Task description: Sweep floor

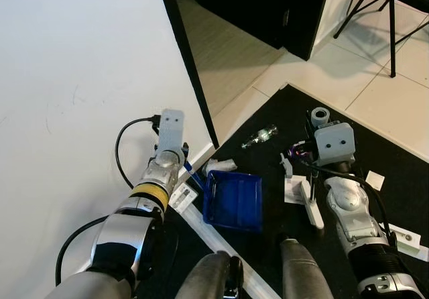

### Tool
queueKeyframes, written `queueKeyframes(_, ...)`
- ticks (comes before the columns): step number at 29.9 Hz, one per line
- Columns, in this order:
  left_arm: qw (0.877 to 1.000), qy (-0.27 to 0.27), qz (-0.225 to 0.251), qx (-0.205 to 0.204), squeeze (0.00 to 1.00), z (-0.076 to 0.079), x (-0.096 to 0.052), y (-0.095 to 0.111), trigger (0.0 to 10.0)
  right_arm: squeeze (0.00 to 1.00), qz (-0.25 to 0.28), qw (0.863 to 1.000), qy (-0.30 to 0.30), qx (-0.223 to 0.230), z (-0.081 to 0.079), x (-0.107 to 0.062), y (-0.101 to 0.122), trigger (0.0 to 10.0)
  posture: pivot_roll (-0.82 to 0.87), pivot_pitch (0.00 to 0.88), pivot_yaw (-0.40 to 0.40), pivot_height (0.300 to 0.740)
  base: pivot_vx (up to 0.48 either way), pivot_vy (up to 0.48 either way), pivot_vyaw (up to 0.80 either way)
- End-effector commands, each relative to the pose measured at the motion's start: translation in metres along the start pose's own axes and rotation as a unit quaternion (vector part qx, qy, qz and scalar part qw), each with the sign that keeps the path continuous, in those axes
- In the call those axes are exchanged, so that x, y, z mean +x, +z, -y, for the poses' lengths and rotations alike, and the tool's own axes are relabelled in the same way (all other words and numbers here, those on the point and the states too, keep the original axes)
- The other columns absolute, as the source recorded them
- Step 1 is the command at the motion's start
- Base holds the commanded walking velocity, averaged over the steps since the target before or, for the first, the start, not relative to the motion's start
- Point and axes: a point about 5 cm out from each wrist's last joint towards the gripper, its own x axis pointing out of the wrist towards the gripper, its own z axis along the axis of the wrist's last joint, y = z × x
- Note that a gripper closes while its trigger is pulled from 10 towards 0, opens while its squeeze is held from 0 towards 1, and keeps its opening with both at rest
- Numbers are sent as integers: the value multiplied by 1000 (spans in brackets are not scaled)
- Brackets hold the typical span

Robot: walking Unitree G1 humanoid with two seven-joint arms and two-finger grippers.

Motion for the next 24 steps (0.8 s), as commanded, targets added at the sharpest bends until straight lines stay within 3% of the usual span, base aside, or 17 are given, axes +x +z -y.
queueKeyframes(1, 998, -13, -11, -61, 0, 0, 0, 4, 4863, 0, 2, 1000, 2, 1, -2, -2, -1, 10000, -118, 170, 120, 740, 0, 0, 0)
queueKeyframes(4, 997, -18, -11, -75, 0, 0, 0, 7, 4510, 0, 2, 1000, 2, 1, -2, -2, -1, 10000, -117, 169, 119, 740, 0, 0, 0)
queueKeyframes(5, 997, -17, -10, -73, 0, -1, 0, 8, 1098, 0, 2, 1000, 3, 2, -2, -2, -1, 10000, -115, 169, 118, 740, 0, 0, 0)
queueKeyframes(6, 997, -17, -10, -73, 0, -1, 0, 8, 1098, 0, 2, 1000, 3, 2, -2, -2, -1, 10000, -115, 169, 118, 740, 0, 0, 0)
queueKeyframes(7, 997, -15, -11, -71, 0, -2, 1, 9, 0, 0, 2, 1000, 3, 2, -2, -2, -1, 10000, -115, 169, 118, 740, 0, 0, 0)
queueKeyframes(13, 998, -31, 8, -59, 0, -2, 0, 13, 0, 0, 2, 1000, 4, 2, -3, -2, -1, 10000, -110, 169, 117, 740, 0, 0, 0)
queueKeyframes(15, 998, -46, 31, -16, 0, 3, -1, 17, 0, 0, 2, 1000, 4, 2, -3, -2, -1, 10000, -110, 169, 117, 740, 0, 0, 0)
queueKeyframes(20, 996, -64, 59, 36, 0, 10, -3, 21, 0, 0, 2, 1000, 5, 2, -3, -2, -1, 10000, -112, 169, 117, 740, 0, 0, 0)
queueKeyframes(21, 991, -73, 88, 72, 0, 14, -5, 26, 0, 0, 2, 1000, 4, 2, -3, -2, -1, 10000, -112, 169, 117, 740, 0, 0, 0)
queueKeyframes(24, 983, -86, 121, 106, 0, 19, -7, 32, 0, 0, 2, 1000, 4, 2, -3, -2, -1, 10000, -112, 169, 118, 740, 0, 0, 0)
